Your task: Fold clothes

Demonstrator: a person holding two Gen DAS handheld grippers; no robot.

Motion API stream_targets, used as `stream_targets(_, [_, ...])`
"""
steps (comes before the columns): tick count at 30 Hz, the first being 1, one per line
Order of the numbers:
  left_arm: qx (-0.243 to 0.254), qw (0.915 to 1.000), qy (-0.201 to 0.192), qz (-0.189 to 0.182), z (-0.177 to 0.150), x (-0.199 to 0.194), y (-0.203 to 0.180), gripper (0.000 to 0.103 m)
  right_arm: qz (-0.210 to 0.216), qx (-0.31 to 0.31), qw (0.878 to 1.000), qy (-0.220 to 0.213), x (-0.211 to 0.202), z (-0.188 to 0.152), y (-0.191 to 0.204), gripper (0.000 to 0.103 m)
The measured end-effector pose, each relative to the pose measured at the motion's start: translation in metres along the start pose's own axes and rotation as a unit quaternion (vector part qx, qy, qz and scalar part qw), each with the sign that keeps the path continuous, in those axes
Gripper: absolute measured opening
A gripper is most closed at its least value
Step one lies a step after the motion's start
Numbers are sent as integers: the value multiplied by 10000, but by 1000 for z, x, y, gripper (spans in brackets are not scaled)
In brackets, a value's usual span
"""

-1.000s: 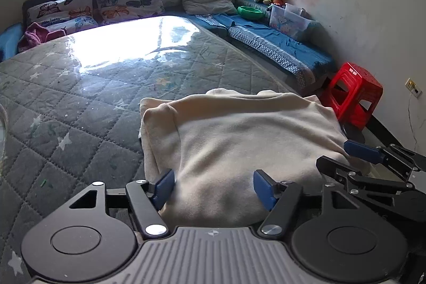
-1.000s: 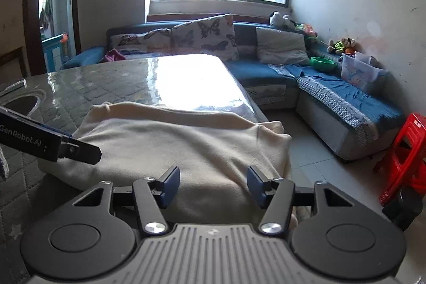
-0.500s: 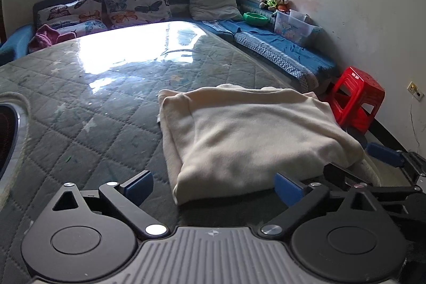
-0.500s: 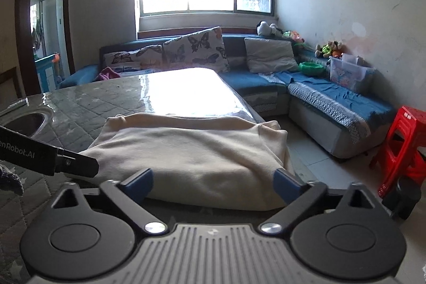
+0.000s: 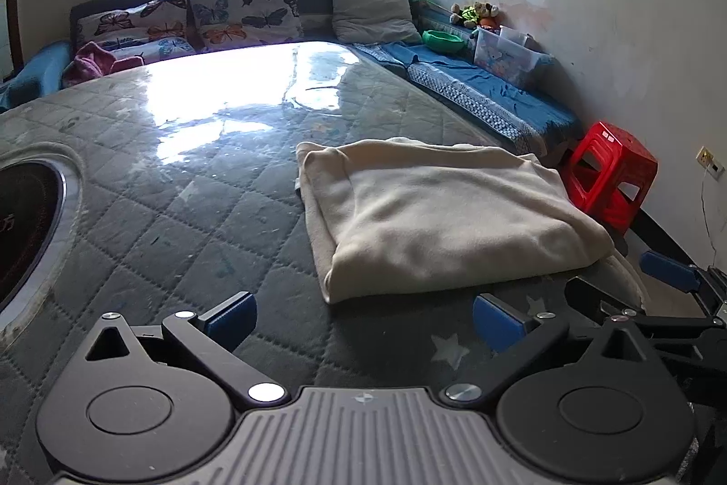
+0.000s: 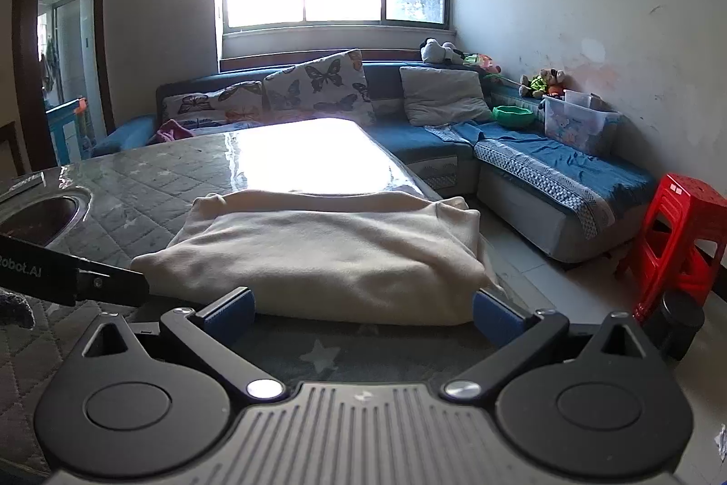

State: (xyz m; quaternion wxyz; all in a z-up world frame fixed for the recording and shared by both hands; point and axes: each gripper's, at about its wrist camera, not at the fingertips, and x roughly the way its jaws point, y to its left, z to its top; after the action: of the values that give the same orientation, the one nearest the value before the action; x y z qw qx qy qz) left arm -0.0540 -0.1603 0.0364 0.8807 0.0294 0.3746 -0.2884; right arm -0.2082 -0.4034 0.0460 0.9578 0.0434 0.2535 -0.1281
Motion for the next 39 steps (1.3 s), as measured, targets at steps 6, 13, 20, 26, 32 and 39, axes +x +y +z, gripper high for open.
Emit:
stream_targets(6, [12, 10000, -80, 44, -10, -13, 2, 103, 11, 126, 9999, -28, -10, -4, 6, 103])
stream_targets(13, [49, 9999, -113, 118, -22, -22, 3, 103, -22, 21, 10000, -63, -19, -12, 18, 103])
stream_targets(20, [115, 9996, -179, 202, -32, -30, 0, 103, -148, -137, 9998, -90, -27, -19, 30, 103])
stream_targets(26, [196, 9992, -226, 250, -39, -37, -5, 103, -127, -78, 9998, -108, -33, -24, 33, 103])
stream_targets(32, [232, 9991, -234, 281, -47, -39, -9, 103, -139, -53, 9998, -128, -39, -30, 34, 103])
stream_targets(39, [268, 9990, -223, 296, -55, -40, -14, 103, -182, -28, 9997, -145, -43, -36, 33, 103])
